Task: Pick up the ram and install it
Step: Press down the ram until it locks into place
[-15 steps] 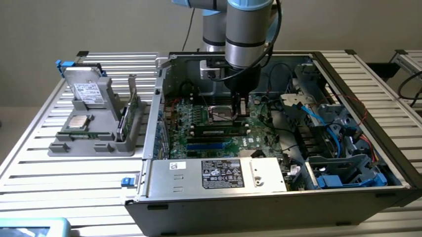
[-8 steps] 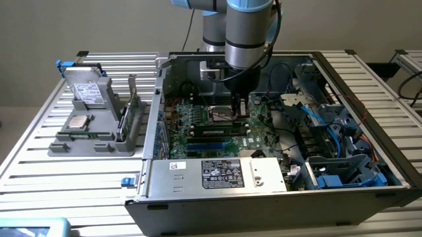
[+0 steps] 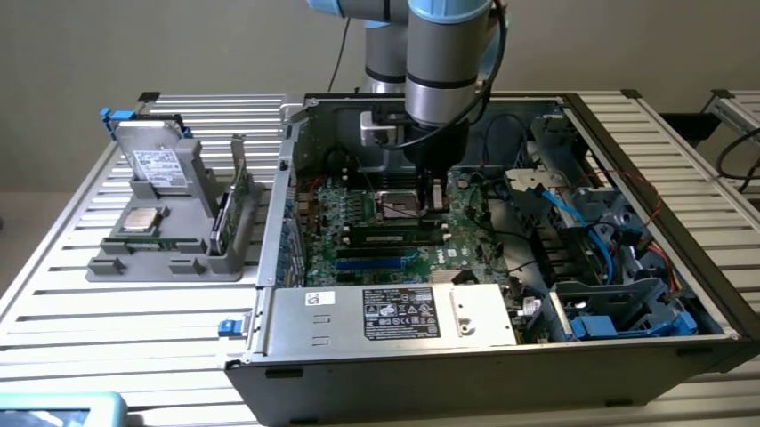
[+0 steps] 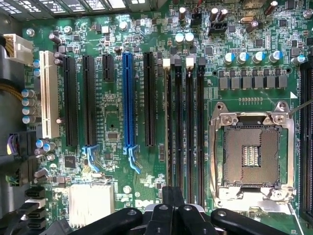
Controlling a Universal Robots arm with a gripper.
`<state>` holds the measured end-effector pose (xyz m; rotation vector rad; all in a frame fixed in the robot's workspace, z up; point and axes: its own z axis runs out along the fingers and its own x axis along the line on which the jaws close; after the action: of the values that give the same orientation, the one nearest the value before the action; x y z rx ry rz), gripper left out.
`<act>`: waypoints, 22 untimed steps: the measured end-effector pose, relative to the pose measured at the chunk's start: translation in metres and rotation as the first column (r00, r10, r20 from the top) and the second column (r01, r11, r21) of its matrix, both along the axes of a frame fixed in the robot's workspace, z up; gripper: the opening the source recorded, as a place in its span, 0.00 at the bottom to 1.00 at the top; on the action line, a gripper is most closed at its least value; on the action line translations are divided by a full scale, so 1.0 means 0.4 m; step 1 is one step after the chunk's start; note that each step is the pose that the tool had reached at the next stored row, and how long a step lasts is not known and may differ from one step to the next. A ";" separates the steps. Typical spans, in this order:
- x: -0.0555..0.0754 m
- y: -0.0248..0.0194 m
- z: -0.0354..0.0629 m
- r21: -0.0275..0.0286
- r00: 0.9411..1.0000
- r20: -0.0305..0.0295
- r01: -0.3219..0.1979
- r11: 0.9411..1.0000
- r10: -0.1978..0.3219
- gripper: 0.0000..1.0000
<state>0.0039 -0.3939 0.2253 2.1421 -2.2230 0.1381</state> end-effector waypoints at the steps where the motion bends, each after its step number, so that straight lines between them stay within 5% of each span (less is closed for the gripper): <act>1: 0.000 0.000 -0.001 0.000 1.000 0.000 0.000 1.000 0.000 0.11; 10: -0.036 -0.002 0.031 0.000 1.000 0.000 0.000 1.000 0.000 0.11; 22: -0.129 -0.006 0.026 0.000 1.000 0.002 0.000 1.000 0.000 0.11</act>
<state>-0.0478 -0.3962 0.2355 2.1429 -2.2246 0.1407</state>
